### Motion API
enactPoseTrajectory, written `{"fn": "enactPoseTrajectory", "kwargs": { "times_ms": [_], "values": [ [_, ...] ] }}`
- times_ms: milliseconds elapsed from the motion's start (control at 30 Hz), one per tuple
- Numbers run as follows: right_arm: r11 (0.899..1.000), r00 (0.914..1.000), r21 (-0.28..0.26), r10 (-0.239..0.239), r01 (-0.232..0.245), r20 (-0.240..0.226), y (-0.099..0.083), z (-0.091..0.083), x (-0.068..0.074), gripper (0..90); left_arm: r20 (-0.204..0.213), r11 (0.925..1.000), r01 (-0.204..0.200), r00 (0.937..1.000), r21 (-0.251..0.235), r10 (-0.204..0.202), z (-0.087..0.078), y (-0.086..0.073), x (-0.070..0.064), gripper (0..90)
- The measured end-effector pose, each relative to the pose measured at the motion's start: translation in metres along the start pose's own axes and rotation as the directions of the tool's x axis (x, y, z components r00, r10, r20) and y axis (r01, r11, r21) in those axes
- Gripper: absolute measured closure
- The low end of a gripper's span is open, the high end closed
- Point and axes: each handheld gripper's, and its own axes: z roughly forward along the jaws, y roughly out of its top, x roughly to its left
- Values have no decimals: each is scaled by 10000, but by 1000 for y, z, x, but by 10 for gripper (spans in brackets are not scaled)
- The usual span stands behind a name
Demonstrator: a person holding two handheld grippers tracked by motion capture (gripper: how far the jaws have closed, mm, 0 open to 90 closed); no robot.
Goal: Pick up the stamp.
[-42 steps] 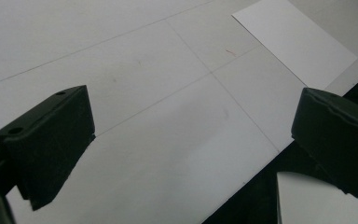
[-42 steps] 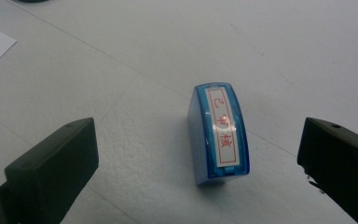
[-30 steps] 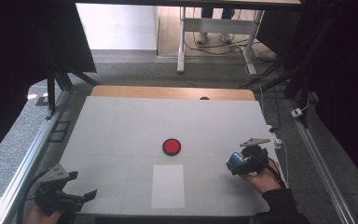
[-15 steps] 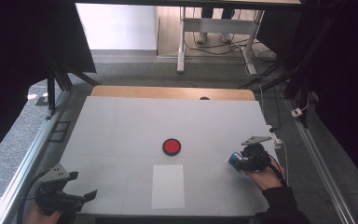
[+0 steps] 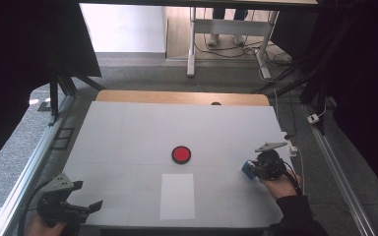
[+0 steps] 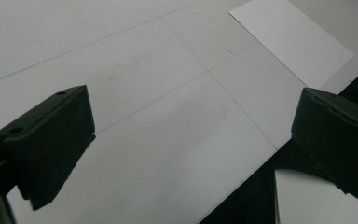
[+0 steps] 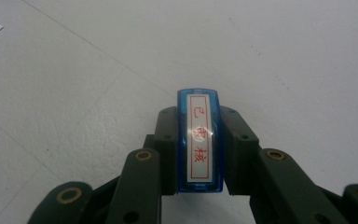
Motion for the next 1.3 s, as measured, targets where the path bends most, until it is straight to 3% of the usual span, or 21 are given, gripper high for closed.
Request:
{"fn": "enactPoseTrajectory", "kwargs": {
  "times_ms": [367, 700, 900, 1167, 1300],
  "values": [
    [9983, 9999, -587, 2, -10, -144, 3, -10, 3, 704, -41, 10000, -47, 10000, 62, 47, 0, 0, 0, 3],
    [9906, 9987, -1343, -307, 251, -401, 8, -26, 10, 704, -44, 10000, -39, 10000, 84, 39, 1, 0, -1, 5],
    [9838, 9978, -1783, -275, 163, -606, 13, -33, 16, 704, -50, 10000, -20, 10000, 82, 20, 1, 0, 0, 5],
    [9748, 9910, -2132, -893, 663, -1002, 23, -39, 32, 704, -74, 10000, 3, 10000, 93, -2, 1, 0, 0, 6],
    [9698, 9875, -2340, -997, 689, -1224, 27, -42, 38, 704, -71, 9999, 10, 10000, 102, -9, 1, 1, 0, 6]
  ]
}}
